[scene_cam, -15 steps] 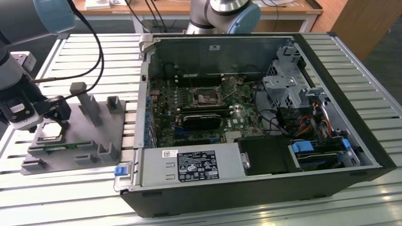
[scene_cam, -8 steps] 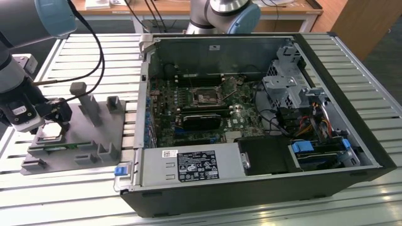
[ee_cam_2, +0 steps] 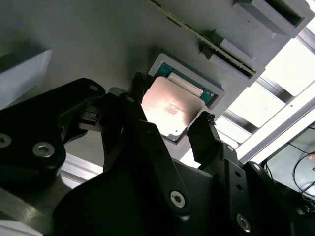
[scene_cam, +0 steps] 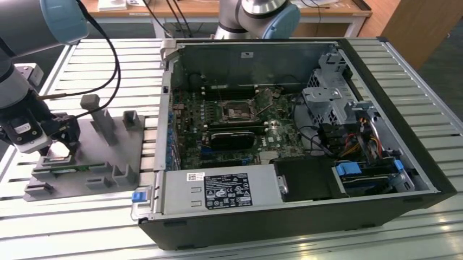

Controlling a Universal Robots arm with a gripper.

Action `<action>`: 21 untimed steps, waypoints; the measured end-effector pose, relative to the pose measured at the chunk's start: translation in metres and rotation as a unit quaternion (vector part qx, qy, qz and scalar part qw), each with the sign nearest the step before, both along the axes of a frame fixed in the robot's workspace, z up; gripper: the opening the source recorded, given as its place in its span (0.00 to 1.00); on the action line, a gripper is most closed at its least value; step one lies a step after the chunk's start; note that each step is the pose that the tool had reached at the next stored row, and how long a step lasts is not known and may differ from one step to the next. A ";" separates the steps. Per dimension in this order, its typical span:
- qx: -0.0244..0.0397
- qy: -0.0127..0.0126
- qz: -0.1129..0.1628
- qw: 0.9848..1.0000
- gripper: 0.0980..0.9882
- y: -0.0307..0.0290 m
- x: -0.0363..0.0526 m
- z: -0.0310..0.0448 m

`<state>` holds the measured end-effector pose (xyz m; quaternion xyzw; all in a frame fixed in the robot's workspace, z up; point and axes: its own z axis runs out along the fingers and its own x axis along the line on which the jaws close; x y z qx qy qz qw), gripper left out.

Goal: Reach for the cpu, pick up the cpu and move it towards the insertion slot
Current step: 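Pick up the cpu and move it towards the insertion slot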

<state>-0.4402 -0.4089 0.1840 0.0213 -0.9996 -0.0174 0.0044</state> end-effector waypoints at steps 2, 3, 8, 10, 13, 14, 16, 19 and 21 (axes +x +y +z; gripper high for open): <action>0.000 0.000 0.000 1.000 0.60 0.0000 0.0000 -0.0003; 0.000 0.000 0.000 1.000 0.60 0.0000 0.0000 -0.0004; 0.000 0.000 0.000 1.000 0.51 0.0000 0.0000 -0.0007; 0.000 0.000 0.000 1.000 0.50 0.0000 0.0000 -0.0008; 0.001 0.000 0.000 1.000 0.50 0.0000 0.0000 -0.0007; 0.001 0.000 0.000 1.000 0.50 0.0000 0.0000 -0.0008; 0.001 0.000 0.000 1.000 0.50 0.0000 0.0000 -0.0008; 0.001 0.000 0.000 1.000 0.50 0.0000 0.0001 0.0000; 0.001 0.000 0.000 1.000 0.50 0.0000 0.0000 0.0012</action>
